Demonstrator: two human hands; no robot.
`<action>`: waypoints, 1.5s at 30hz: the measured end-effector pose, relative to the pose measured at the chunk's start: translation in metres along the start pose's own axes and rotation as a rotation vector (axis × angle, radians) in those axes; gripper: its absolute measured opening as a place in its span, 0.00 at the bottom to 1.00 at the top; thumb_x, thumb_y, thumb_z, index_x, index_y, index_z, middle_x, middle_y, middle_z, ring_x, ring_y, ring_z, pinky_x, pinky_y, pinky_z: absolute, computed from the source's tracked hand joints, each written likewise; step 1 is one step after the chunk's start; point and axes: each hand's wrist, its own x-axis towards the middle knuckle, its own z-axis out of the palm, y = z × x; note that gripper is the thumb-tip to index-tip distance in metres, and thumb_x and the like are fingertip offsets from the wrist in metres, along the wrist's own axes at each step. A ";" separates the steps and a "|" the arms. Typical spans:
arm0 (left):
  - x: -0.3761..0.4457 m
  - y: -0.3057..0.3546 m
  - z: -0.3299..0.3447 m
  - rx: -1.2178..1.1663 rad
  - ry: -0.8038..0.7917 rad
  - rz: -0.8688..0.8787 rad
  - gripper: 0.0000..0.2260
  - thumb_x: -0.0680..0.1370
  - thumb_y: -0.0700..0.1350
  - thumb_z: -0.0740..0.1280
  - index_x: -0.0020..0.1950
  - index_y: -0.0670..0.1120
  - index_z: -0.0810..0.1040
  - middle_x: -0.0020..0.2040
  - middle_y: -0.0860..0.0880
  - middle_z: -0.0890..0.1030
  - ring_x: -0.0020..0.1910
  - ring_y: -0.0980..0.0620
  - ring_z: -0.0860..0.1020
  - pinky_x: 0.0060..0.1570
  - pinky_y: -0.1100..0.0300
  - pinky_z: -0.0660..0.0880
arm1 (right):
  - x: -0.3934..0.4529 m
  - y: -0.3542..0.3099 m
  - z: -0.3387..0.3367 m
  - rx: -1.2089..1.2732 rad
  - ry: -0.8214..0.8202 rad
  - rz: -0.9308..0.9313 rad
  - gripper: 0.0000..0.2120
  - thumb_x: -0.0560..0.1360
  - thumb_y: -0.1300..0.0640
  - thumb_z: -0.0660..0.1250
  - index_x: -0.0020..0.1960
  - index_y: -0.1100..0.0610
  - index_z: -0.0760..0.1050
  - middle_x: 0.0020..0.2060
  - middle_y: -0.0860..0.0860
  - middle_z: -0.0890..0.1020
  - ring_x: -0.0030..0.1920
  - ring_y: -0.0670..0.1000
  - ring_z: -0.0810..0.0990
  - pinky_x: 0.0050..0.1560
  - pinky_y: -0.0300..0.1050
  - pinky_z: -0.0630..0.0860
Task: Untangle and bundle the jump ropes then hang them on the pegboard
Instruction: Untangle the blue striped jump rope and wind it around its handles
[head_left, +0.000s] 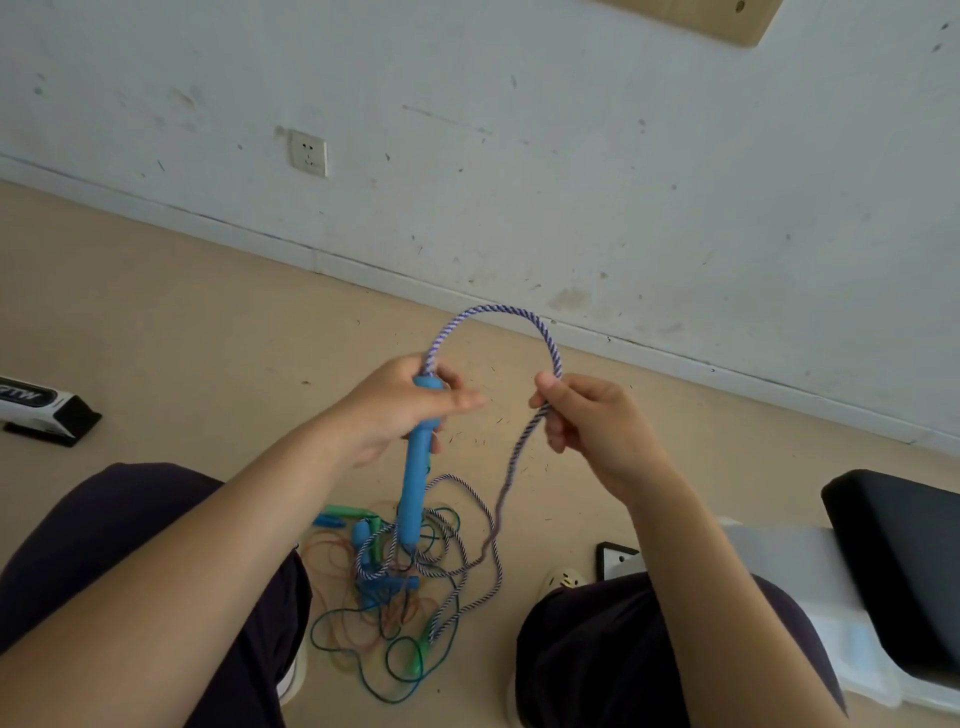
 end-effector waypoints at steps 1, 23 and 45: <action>-0.001 -0.004 0.004 0.065 -0.069 0.009 0.12 0.67 0.48 0.80 0.45 0.47 0.82 0.34 0.53 0.79 0.31 0.56 0.77 0.28 0.58 0.76 | 0.000 0.000 0.006 0.038 -0.046 0.003 0.13 0.77 0.50 0.69 0.38 0.56 0.82 0.27 0.52 0.74 0.27 0.50 0.72 0.32 0.42 0.71; -0.008 0.009 0.001 0.290 -0.388 0.058 0.11 0.80 0.49 0.68 0.39 0.49 0.83 0.37 0.46 0.82 0.36 0.53 0.78 0.27 0.61 0.71 | 0.006 0.003 0.001 0.166 0.042 -0.062 0.12 0.79 0.54 0.65 0.42 0.60 0.78 0.27 0.54 0.79 0.28 0.53 0.80 0.31 0.41 0.77; -0.002 0.000 -0.003 0.181 -0.232 0.052 0.11 0.77 0.50 0.70 0.44 0.41 0.82 0.31 0.46 0.79 0.30 0.48 0.77 0.34 0.59 0.77 | -0.005 0.008 0.031 -0.259 -0.143 -0.220 0.06 0.75 0.55 0.73 0.45 0.55 0.76 0.25 0.48 0.69 0.26 0.46 0.63 0.29 0.39 0.62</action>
